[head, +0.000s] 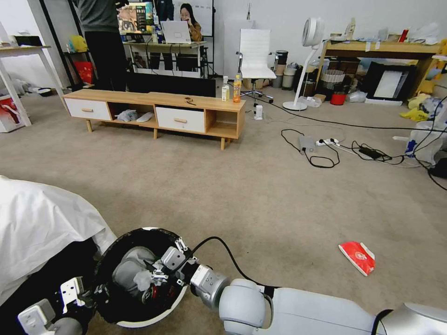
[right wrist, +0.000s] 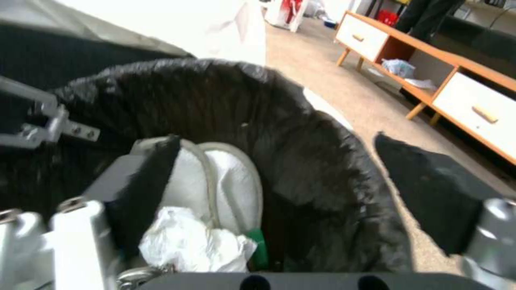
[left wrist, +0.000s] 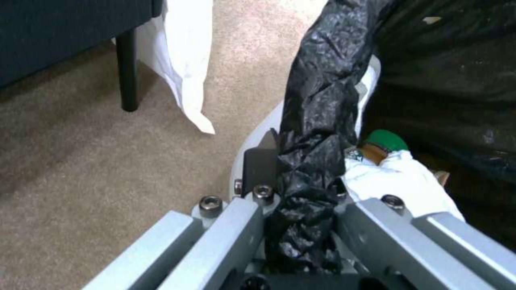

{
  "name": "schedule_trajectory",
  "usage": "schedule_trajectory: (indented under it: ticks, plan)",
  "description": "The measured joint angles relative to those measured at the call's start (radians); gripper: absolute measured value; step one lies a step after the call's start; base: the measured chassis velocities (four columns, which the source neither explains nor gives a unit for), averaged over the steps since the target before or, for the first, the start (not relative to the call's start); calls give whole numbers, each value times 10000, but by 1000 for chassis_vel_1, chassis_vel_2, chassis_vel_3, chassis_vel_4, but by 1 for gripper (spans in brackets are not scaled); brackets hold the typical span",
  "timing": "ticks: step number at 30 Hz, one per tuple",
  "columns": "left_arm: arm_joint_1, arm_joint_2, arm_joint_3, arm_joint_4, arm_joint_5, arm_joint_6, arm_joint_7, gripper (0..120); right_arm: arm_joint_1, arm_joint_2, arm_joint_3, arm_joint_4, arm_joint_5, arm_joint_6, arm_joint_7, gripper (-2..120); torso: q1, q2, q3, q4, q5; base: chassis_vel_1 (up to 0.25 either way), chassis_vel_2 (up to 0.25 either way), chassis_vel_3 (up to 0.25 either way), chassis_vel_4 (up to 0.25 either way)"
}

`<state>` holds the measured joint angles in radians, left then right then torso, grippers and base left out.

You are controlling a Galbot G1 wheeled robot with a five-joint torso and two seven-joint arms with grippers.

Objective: Pick up the trash bin and place the garbage on the floor into it.

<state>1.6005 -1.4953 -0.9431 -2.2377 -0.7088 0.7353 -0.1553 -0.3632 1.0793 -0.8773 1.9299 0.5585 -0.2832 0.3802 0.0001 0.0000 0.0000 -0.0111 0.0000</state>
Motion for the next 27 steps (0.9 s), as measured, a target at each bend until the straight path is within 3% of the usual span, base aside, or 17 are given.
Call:
schedule_trajectory:
  ticks: [14, 20, 27]
  plan:
    - [1, -14, 5, 37, 54, 0, 1, 1, 57, -237, 443, 490, 132, -89, 51, 100, 0, 0, 0, 0, 0, 0, 0, 0, 0]
    - [26, 22, -34, 30, 51, 0, 5, 1, -150, -641, 1117, 741, 221, -78, 65, 100, 0, 0, 0, 0, 0, 0, 0, 0, 0]
    - [104, 91, -112, -34, 8, 0, 6, 1, -1113, -1254, 3001, 1053, 556, 92, 192, 100, 0, 0, 0, -2, 2, 0, 0, 0, 0]
